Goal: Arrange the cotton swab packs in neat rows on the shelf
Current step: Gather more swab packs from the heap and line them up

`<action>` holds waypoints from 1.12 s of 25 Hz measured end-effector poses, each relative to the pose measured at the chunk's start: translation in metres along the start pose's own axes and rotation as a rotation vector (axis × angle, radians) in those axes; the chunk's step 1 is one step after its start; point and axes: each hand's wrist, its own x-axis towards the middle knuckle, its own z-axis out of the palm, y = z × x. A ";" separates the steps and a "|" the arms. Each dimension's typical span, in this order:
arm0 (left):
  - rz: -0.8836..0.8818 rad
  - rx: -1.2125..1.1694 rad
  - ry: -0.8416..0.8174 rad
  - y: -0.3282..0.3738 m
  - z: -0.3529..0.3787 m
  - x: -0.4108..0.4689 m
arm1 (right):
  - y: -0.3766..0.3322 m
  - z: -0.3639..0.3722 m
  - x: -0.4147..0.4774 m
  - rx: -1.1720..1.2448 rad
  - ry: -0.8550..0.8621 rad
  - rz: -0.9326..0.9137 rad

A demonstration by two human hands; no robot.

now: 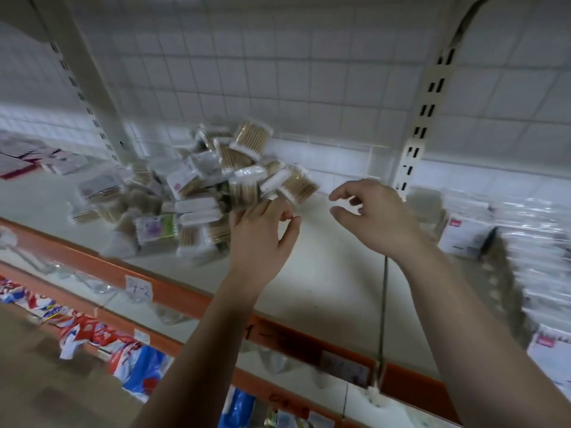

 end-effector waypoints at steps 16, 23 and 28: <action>-0.169 0.086 0.059 -0.106 -0.055 -0.020 | -0.053 0.144 0.041 0.180 -0.230 -0.219; -0.217 0.113 0.036 -0.114 -0.058 -0.022 | -0.043 0.157 0.042 0.118 -0.119 -0.243; -0.238 0.092 0.067 -0.127 -0.063 -0.021 | -0.031 0.144 0.037 0.241 -0.095 -0.213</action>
